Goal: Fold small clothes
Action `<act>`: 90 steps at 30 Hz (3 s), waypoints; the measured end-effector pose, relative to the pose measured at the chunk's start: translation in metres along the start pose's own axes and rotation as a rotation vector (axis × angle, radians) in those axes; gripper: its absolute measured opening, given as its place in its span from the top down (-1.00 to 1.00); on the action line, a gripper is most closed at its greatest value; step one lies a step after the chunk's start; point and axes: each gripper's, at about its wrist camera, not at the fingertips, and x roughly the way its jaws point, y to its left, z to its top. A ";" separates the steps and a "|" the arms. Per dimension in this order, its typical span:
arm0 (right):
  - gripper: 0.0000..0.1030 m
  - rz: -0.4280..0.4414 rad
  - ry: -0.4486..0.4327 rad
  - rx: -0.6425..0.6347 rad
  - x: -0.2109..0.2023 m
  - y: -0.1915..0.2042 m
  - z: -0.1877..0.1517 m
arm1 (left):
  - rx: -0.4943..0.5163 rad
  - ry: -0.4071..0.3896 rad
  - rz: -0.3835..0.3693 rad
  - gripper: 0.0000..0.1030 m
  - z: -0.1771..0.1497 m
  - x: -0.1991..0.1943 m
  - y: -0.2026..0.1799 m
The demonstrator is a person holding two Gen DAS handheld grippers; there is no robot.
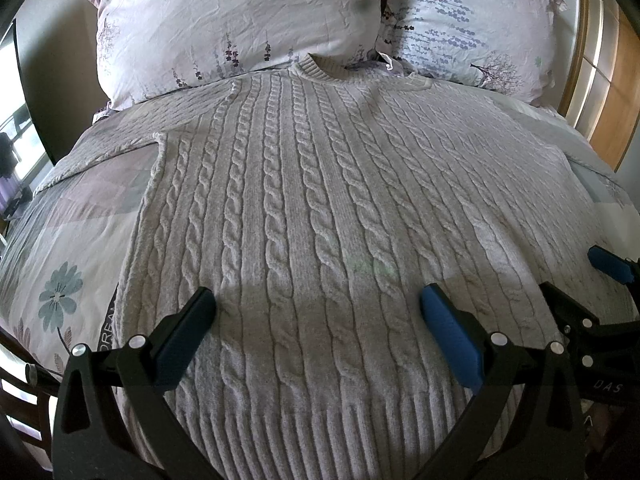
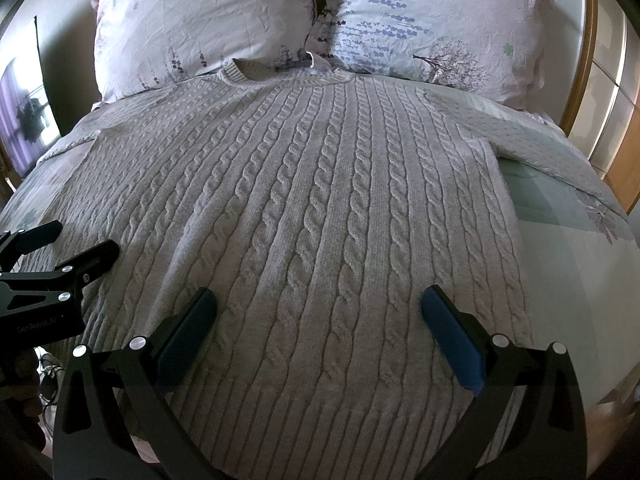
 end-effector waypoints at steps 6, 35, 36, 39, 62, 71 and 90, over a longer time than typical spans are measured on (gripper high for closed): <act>-0.97 0.000 0.000 0.000 0.000 0.000 0.000 | 0.000 -0.001 0.000 -0.97 0.000 0.000 0.000; -0.97 0.000 -0.001 0.000 -0.001 0.000 0.000 | 0.000 -0.003 0.000 -0.97 0.000 0.000 0.000; -0.97 0.000 -0.001 0.000 0.000 0.000 0.000 | 0.000 -0.003 0.000 -0.97 0.000 0.000 0.000; -0.97 0.000 -0.002 0.000 -0.001 0.000 -0.001 | 0.000 -0.003 0.000 -0.97 0.000 0.000 0.000; -0.97 0.087 -0.027 0.209 -0.010 -0.083 0.051 | -0.012 0.064 -0.065 -0.97 0.021 0.008 0.010; -0.48 -0.063 -0.064 1.093 0.019 -0.388 0.081 | -0.476 0.003 -0.118 -0.97 0.077 0.018 0.124; 0.86 -0.089 -0.262 0.717 0.017 -0.330 0.188 | -0.858 -0.077 0.063 -0.95 0.090 0.025 0.276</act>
